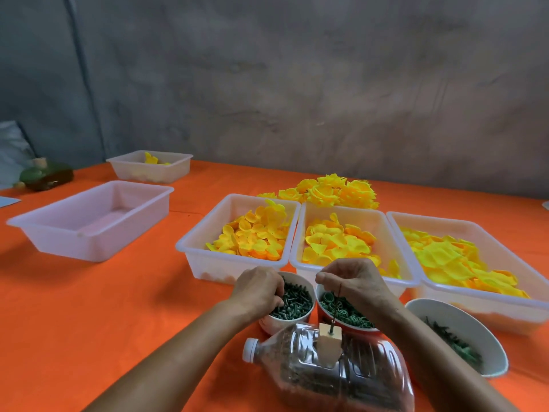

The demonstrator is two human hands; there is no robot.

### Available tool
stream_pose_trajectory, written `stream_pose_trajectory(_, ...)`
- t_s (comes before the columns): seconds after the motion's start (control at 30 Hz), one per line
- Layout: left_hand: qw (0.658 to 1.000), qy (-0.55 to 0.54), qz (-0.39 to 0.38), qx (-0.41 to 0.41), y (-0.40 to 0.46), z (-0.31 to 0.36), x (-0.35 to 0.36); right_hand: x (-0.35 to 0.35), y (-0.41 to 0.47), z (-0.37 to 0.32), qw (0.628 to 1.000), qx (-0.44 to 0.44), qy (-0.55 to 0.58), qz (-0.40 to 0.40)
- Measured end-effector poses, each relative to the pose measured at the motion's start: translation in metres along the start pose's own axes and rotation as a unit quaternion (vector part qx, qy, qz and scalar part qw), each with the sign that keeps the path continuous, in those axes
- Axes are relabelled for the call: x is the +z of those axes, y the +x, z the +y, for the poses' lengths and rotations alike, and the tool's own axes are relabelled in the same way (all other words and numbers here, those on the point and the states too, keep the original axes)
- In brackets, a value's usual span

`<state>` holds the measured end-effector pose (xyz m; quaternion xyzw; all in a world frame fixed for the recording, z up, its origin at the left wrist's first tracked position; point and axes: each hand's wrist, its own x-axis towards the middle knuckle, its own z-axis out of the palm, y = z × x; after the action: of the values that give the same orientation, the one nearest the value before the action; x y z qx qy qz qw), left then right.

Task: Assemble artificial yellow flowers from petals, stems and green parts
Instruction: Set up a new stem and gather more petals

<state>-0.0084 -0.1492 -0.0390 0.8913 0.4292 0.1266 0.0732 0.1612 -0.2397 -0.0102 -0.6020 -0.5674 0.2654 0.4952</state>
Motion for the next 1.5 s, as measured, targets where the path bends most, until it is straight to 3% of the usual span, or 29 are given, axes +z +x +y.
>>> stream_pose_trajectory(0.8,0.969,-0.224,0.098,-0.017,-0.01,0.004,0.002,0.007,-0.018,0.006,0.997,0.068,0.034,0.012)
stream_pose_trajectory(0.9,0.943,-0.311,0.116,-0.033,-0.012,0.008,-0.003,0.005,-0.018,0.007,0.997,0.067,0.038,0.013)
stream_pose_trajectory(1.1,0.84,-0.524,0.142,-0.026,-0.018,0.023,-0.021,0.002,-0.018,0.001,0.995,0.051,0.088,0.015)
stream_pose_trajectory(1.33,0.788,-0.577,0.21,0.041,-0.019,0.049,-0.043,0.0,-0.012,-0.027,0.991,0.004,0.136,-0.007)
stream_pose_trajectory(1.5,0.753,-0.616,0.221,0.068,-0.022,0.061,-0.053,-0.003,-0.012,-0.041,0.963,0.022,0.261,-0.064)
